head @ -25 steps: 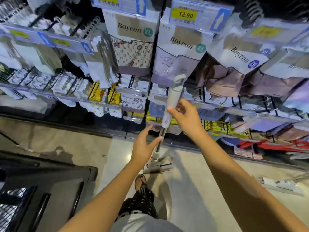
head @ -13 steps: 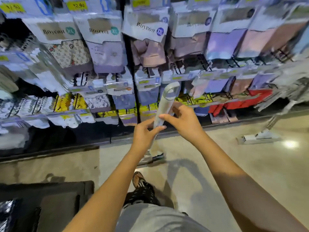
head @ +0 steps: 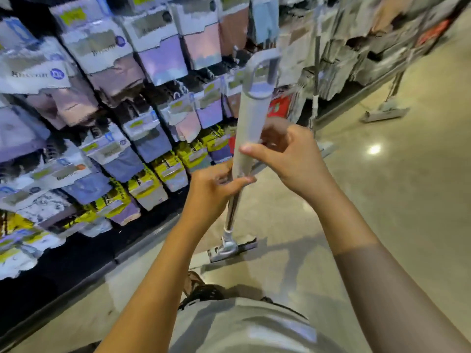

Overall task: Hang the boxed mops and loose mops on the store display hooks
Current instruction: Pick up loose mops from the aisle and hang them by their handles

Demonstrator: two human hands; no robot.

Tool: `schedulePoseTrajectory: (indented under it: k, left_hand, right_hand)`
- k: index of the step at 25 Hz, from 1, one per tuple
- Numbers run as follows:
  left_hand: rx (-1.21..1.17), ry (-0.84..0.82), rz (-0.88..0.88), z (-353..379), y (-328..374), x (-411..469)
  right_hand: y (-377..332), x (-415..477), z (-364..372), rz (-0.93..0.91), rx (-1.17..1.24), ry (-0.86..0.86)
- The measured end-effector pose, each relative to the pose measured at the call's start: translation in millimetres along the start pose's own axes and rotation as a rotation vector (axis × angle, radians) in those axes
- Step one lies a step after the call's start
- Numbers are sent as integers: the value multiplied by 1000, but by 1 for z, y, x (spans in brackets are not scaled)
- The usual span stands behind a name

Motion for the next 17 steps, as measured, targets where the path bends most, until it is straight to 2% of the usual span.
schedulePoseTrajectory:
  k: [5, 10, 12, 17]
  left_hand:
    - [-289, -307, -130, 122, 32, -4]
    - [-273, -600, 41, 217, 78, -20]
    - [-322, -707, 65, 253, 97, -25]
    - [-414, -977, 101, 345, 136, -35]
  right_hand:
    - [-13, -72, -93, -3, -103, 263]
    - [-29, -141, -163, 12, -268, 525]
    - [-38, -163, -191, 25, -362, 640]
    - [-49, -217, -256, 130, -424, 905]
Point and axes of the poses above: each hand's wrist, its own x-axis towards the middle knuckle, its own z-axis out of the palm, y = z × x, the point moved 7 cm from there along x, towards the middle knuckle, and after that the axes turned 3 degrees about -z, right-handed, at the moved point
